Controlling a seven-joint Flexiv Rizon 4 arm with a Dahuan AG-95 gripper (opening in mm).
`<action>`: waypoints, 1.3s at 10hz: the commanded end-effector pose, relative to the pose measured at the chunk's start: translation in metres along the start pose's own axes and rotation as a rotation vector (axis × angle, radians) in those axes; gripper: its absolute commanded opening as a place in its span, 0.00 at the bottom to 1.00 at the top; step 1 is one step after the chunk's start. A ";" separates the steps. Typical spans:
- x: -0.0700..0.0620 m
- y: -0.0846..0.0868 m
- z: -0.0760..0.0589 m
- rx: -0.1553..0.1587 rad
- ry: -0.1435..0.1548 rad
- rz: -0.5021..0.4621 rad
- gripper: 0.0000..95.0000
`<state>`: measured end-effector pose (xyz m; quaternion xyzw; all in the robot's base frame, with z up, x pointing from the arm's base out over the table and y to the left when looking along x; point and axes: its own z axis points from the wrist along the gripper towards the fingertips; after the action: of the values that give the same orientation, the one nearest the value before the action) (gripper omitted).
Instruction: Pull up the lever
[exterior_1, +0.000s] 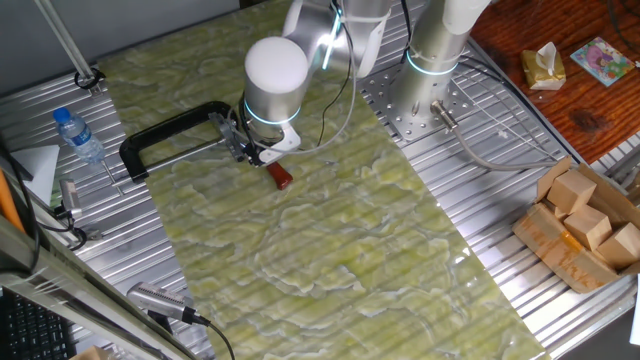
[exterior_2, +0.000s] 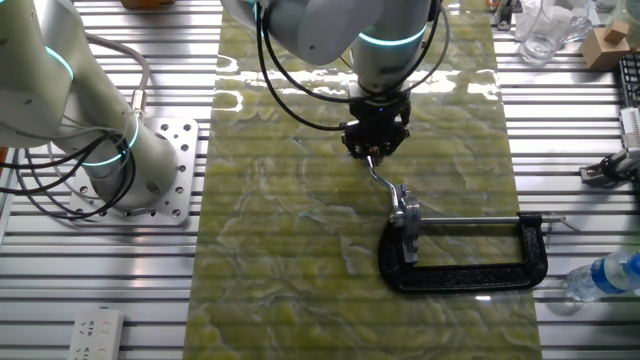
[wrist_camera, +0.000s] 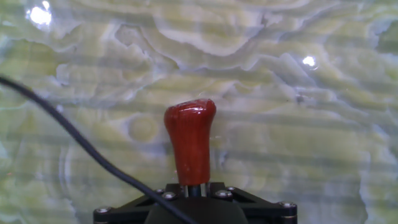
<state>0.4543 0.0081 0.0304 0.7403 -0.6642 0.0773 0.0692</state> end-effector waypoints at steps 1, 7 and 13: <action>0.000 0.000 0.000 0.006 0.002 -0.004 0.00; 0.003 -0.001 -0.008 0.010 -0.044 0.007 0.00; 0.005 -0.002 -0.019 0.017 -0.094 0.005 0.00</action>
<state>0.4566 0.0076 0.0405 0.7428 -0.6673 0.0461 0.0302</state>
